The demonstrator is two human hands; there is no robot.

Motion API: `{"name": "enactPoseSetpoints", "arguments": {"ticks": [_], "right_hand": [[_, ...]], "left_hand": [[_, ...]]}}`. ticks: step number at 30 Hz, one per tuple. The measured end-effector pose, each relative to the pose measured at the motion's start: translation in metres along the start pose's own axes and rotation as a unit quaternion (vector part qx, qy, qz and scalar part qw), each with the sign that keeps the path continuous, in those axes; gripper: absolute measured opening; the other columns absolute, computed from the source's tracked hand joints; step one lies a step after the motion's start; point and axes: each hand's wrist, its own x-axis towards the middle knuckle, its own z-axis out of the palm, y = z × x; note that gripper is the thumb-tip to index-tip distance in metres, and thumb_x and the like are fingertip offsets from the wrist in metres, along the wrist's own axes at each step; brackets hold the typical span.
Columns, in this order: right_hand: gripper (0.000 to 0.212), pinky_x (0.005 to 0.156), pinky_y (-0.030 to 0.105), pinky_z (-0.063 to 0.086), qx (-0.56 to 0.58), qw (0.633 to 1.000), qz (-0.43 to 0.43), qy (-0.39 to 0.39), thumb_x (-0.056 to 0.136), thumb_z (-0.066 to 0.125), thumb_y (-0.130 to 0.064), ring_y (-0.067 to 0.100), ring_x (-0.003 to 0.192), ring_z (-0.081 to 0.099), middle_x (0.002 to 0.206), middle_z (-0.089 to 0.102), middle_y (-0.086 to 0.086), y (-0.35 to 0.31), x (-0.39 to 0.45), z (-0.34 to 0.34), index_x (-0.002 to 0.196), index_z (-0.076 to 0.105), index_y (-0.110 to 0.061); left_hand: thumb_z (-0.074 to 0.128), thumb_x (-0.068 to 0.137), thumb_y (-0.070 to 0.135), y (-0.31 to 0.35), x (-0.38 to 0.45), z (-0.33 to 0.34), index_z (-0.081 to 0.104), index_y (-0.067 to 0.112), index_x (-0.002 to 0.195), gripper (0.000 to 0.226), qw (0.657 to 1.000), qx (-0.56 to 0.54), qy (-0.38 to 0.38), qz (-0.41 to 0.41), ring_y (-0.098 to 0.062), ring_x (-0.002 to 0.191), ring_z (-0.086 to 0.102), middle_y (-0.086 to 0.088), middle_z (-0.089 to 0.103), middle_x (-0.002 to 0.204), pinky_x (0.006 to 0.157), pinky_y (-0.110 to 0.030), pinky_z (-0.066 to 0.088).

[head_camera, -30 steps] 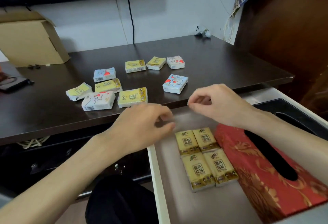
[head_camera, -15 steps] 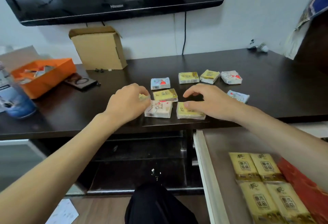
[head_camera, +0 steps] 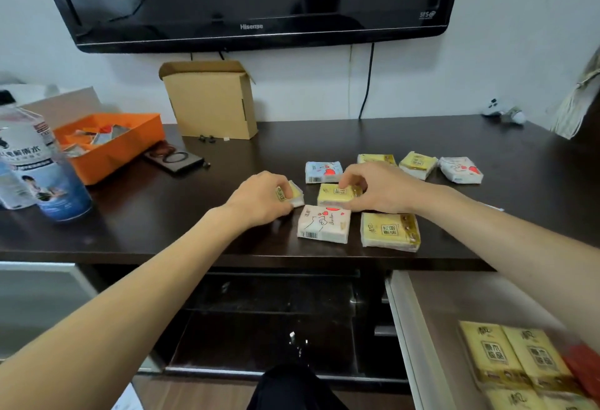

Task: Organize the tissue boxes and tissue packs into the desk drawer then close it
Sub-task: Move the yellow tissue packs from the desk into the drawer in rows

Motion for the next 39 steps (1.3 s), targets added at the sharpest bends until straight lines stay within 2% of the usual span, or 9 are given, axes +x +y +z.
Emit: {"name": "enactPoseSetpoints", "arguments": {"ticks": [3, 8, 16, 20, 23, 27, 32, 35, 39], "right_hand": [[0.055, 0.078, 0.033, 0.056, -0.076, 0.996, 0.035, 0.005, 0.082, 0.078, -0.056, 0.010, 0.101, 0.061, 0.121, 0.067, -0.007, 0.008, -0.006, -0.008, 0.128, 0.061, -0.031], [0.083, 0.092, 0.045, 0.057, -0.097, 0.992, 0.083, 0.004, 0.082, 0.072, -0.065, 0.019, 0.122, 0.058, 0.148, 0.053, 0.000, 0.021, -0.018, -0.014, 0.151, 0.042, -0.032], [0.067, 0.087, 0.042, 0.053, -0.101, 0.991, 0.087, 0.025, 0.092, 0.060, -0.052, 0.020, 0.116, 0.057, 0.147, 0.051, 0.001, 0.034, -0.030, -0.025, 0.154, 0.042, -0.035], [0.064, 0.088, 0.043, 0.051, -0.125, 0.988, 0.084, 0.030, 0.092, 0.059, -0.048, 0.025, 0.120, 0.057, 0.145, 0.052, 0.002, 0.042, -0.047, -0.035, 0.152, 0.043, -0.034], [0.061, 0.093, 0.047, 0.051, -0.178, 0.980, 0.087, 0.013, 0.093, 0.057, -0.053, 0.028, 0.125, 0.056, 0.146, 0.053, 0.001, 0.044, -0.057, -0.034, 0.150, 0.047, -0.034], [0.048, 0.095, 0.049, 0.048, -0.173, 0.981, 0.081, -0.035, 0.101, 0.040, -0.063, 0.027, 0.125, 0.054, 0.133, 0.051, -0.005, 0.047, -0.066, -0.035, 0.135, 0.059, -0.034], [0.040, 0.114, 0.045, 0.035, -0.049, 0.993, 0.074, -0.079, 0.104, 0.052, -0.021, 0.022, 0.137, 0.045, 0.145, 0.052, 0.001, 0.069, -0.067, -0.047, 0.142, 0.059, -0.013], [0.067, 0.090, 0.022, 0.040, 0.020, 0.987, 0.099, -0.125, 0.091, 0.063, -0.013, -0.008, 0.105, 0.048, 0.126, 0.047, -0.022, 0.080, -0.071, -0.053, 0.154, 0.046, -0.029], [0.072, 0.073, 0.034, 0.051, 0.036, 0.993, 0.086, -0.071, 0.086, 0.076, -0.023, 0.014, 0.093, 0.065, 0.107, 0.066, 0.000, 0.085, -0.069, -0.045, 0.151, 0.048, -0.031]], "left_hand": [[0.069, 0.081, 0.012, -0.007, 0.004, -0.004, 0.066, 0.028, 0.098, 0.024, 1.000, -0.011, -0.028, -0.002, -0.025, 0.110, 0.055, -0.006, 0.059, 0.127, 0.080, -0.027, 0.037], [0.053, 0.075, -0.007, -0.008, 0.008, -0.005, 0.065, 0.036, 0.084, 0.046, 0.997, -0.066, -0.046, -0.010, -0.026, 0.116, 0.053, -0.009, 0.059, 0.129, 0.082, -0.028, 0.040], [0.060, 0.087, 0.020, 0.037, -0.009, -0.012, 0.068, 0.027, 0.109, 0.025, 0.998, 0.011, 0.032, 0.057, -0.023, 0.119, 0.051, -0.002, 0.059, 0.127, 0.090, -0.038, 0.045], [0.055, 0.085, 0.036, 0.098, -0.040, -0.006, 0.069, 0.029, 0.101, 0.022, 0.991, -0.022, 0.016, 0.133, -0.017, 0.102, 0.061, 0.008, 0.069, 0.106, 0.084, -0.036, 0.051], [0.044, 0.087, 0.060, 0.133, -0.051, 0.017, 0.067, 0.022, 0.103, 0.048, 0.975, 0.117, 0.021, 0.187, -0.023, 0.099, 0.059, -0.001, 0.066, 0.103, 0.077, -0.038, 0.047], [0.028, 0.082, 0.082, 0.154, -0.049, 0.040, 0.057, 0.016, 0.121, 0.082, 0.956, 0.249, 0.000, 0.156, -0.030, 0.115, 0.053, -0.009, 0.064, 0.120, 0.093, -0.049, 0.037], [0.032, 0.082, 0.076, 0.161, -0.031, 0.039, 0.061, 0.017, 0.112, 0.072, 0.958, 0.244, -0.016, 0.153, -0.029, 0.111, 0.054, -0.008, 0.066, 0.114, 0.096, -0.051, 0.032], [0.047, 0.078, 0.069, 0.157, -0.019, 0.030, 0.056, 0.020, 0.118, 0.064, 0.960, 0.220, -0.099, 0.139, -0.029, 0.113, 0.051, -0.006, 0.061, 0.119, 0.097, -0.053, 0.032], [0.056, 0.075, 0.066, 0.150, -0.012, 0.029, 0.055, 0.025, 0.124, 0.064, 0.963, 0.198, -0.115, 0.140, -0.027, 0.113, 0.051, -0.001, 0.060, 0.117, 0.099, -0.054, 0.032]]}}
